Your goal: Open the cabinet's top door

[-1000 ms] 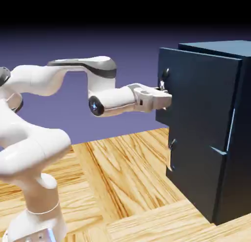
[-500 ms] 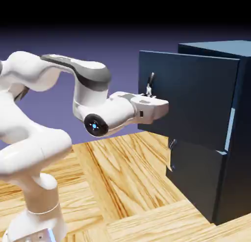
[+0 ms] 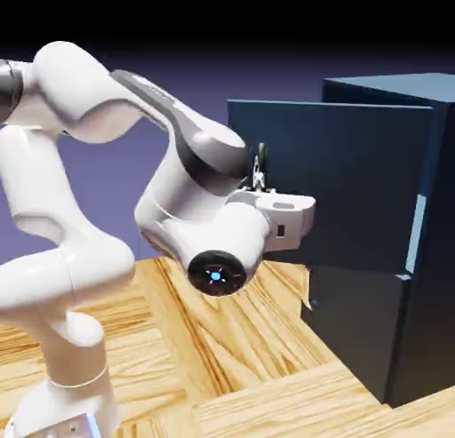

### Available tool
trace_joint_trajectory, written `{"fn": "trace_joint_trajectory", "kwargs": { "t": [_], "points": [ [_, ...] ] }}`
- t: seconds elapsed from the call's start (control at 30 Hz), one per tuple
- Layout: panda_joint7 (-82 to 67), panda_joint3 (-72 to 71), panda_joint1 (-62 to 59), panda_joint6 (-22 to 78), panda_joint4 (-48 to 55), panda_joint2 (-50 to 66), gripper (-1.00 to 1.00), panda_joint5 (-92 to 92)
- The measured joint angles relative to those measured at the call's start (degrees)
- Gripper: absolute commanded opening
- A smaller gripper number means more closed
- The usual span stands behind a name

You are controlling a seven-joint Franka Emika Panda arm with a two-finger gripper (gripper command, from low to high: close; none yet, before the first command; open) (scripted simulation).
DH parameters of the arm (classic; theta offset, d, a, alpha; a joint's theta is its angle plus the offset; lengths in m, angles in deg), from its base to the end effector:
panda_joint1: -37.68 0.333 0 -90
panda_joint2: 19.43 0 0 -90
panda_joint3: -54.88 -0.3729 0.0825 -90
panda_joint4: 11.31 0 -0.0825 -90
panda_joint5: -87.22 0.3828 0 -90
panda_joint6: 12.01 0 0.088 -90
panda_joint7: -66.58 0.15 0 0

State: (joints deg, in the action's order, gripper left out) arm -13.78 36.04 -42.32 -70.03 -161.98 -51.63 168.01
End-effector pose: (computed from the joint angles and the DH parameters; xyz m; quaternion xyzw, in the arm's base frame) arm 0.2894 -0.1198 0.5218 -0.7027 -0.0795 -0.4407 0.5529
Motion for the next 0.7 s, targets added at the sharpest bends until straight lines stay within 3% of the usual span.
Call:
{"fn": "trace_joint_trajectory", "kwargs": {
  "t": [0.63,0.67,0.7],
  "points": [
    [-8.3,-0.1,-0.6,15.3,37.5,37.3,-1.0,-27.7],
    [-8.3,-0.3,-0.5,16.0,39.4,38.8,1.0,-28.5],
    [-8.2,-0.2,-0.3,16.0,39.4,38.8,1.0,-28.5]
  ]
}}
